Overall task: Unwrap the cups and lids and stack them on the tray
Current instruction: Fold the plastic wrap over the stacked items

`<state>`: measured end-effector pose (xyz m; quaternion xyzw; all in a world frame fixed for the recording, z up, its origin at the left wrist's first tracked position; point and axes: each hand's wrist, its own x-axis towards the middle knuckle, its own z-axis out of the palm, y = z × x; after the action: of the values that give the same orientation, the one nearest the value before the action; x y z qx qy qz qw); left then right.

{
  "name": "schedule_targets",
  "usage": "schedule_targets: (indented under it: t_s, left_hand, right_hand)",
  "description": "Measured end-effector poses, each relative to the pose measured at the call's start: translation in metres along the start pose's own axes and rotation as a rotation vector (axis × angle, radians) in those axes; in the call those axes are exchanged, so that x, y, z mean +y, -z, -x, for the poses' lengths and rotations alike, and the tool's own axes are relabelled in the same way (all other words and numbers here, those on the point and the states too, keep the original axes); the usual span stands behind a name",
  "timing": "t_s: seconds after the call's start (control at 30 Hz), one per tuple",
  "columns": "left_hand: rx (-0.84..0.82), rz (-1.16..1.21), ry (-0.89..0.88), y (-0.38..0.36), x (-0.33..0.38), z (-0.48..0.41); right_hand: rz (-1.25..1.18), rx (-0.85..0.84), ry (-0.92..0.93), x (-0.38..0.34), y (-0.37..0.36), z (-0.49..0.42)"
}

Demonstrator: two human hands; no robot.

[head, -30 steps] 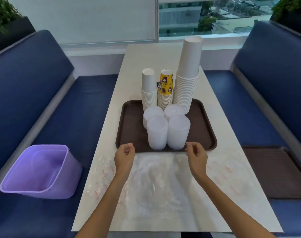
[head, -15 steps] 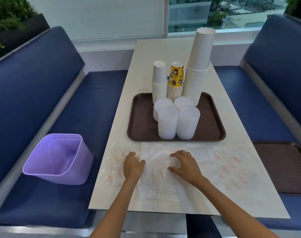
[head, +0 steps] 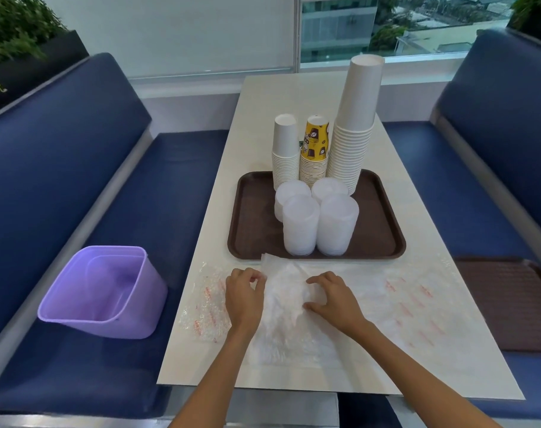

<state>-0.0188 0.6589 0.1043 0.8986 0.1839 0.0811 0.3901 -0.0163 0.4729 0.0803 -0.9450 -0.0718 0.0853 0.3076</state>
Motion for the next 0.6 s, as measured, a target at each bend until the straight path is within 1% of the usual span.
schedule_targets:
  t_s: [0.1,0.2,0.3,0.4,0.5,0.6]
  left_hand:
    - [-0.004,0.029,-0.077,0.001,-0.001,0.004]
    - [0.025,0.111,-0.099,0.004,-0.002,0.011]
    - [0.042,0.166,-0.107,0.006,-0.006,0.014]
    - [0.038,0.148,-0.133,0.008,-0.009,0.013]
    - [0.013,0.119,-0.082,0.009,-0.011,0.012]
    - [-0.048,0.159,-0.029,0.011,-0.016,0.013]
  right_hand:
    - [-0.043,0.033,-0.012,0.001,0.003,-0.002]
    - [-0.05,0.043,-0.022,0.002,0.006,-0.004]
    - [0.008,0.02,-0.017,0.003,0.007,-0.005]
    - [0.072,0.007,-0.009,0.003,0.007,-0.005]
    - [0.093,0.017,-0.011,0.005,0.007,-0.007]
    - [0.081,0.032,-0.009,0.006,0.008,-0.008]
